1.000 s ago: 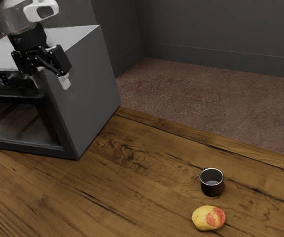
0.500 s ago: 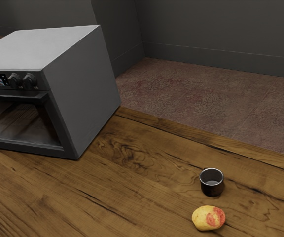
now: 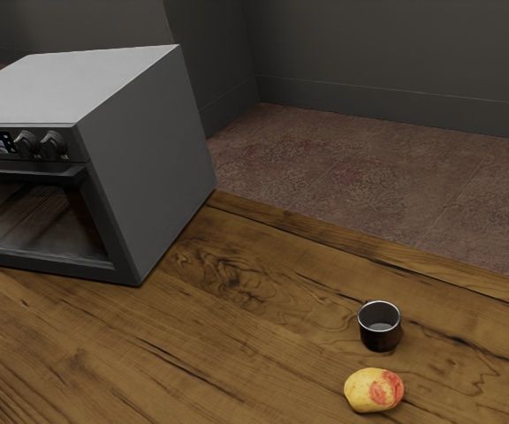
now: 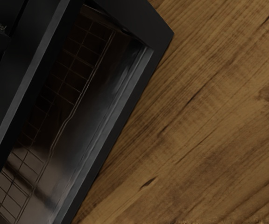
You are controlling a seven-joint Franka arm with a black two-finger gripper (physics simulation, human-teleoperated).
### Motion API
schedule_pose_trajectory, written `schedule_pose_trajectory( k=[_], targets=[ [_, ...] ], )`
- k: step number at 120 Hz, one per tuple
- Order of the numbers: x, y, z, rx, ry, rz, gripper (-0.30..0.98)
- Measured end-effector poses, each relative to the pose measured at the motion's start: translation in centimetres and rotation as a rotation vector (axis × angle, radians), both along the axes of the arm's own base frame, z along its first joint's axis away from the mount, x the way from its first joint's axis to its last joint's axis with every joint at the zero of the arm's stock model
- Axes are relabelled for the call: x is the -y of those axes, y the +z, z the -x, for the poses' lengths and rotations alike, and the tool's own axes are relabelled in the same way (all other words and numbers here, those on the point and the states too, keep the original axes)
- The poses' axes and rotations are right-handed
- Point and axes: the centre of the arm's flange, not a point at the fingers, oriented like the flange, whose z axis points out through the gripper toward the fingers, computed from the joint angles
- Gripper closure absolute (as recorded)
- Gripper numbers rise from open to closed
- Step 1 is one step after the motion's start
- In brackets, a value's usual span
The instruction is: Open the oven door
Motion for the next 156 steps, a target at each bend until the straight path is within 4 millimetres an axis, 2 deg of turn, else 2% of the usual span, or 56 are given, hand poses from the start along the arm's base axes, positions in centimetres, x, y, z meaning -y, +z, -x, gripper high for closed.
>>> schedule_pose_trajectory(
  k=[28,74,92,110,156],
  targets=[
    [-4.1,-2.0,-4.4,-0.064,-0.150,-0.045,0.02],
    [-7.3,-3.8,-8.2,-0.130,-0.314,-0.095,0.02],
    [-7.4,-4.4,-8.5,-0.146,-0.367,-0.101,0.02],
    [-7.5,-6.0,-8.3,-0.159,-0.402,-0.087,0.02],
    [-7.7,-7.2,-8.8,-0.124,-0.454,-0.095,-0.01]
  ],
)
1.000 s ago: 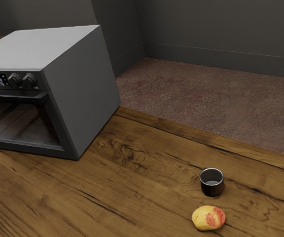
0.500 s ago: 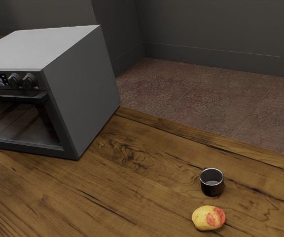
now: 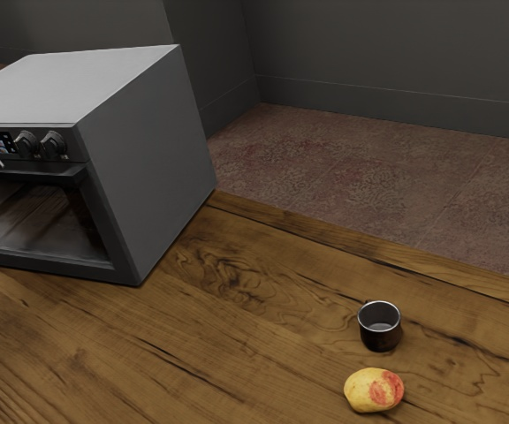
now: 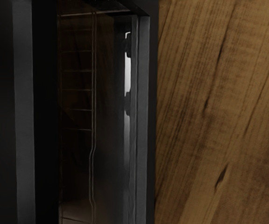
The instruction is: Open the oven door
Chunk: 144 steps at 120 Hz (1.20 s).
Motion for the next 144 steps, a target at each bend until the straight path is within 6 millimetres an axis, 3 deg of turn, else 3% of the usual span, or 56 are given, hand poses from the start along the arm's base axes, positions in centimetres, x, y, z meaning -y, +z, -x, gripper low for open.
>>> schedule_pose_trajectory(
  k=[44,74,88,93,97,102,106,110,118,120,122,126,131,136,144],
  targets=[
    [-1.1,-0.4,0.8,0.024,0.002,0.007,-0.01],
    [-0.8,-1.0,1.5,0.032,0.000,0.023,0.03],
    [0.7,-1.5,4.2,0.041,0.007,0.037,0.03],
    [1.4,-1.8,6.3,0.050,0.020,0.045,0.07],
    [2.3,-2.0,9.6,0.071,0.042,0.057,0.12],
    [4.9,-1.9,14.8,0.124,0.063,0.064,0.10],
    [10.4,-0.4,20.8,0.210,0.051,0.024,0.09],
    [17.6,2.6,24.8,0.279,0.000,-0.083,0.07],
    [34.4,22.7,35.7,0.556,-0.073,-0.446,0.05],
    [37.5,27.4,37.2,0.618,-0.091,-0.490,0.05],
    [39.8,30.8,37.6,0.661,-0.111,-0.506,0.05],
    [41.5,35.1,35.3,0.697,-0.147,-0.468,0.04],
    [39.1,36.3,26.5,0.633,-0.185,-0.299,0.04],
    [36.2,34.0,16.7,0.507,-0.194,-0.117,0.04],
    [33.3,27.2,3.4,0.274,-0.112,0.063,0.03]
  ],
)
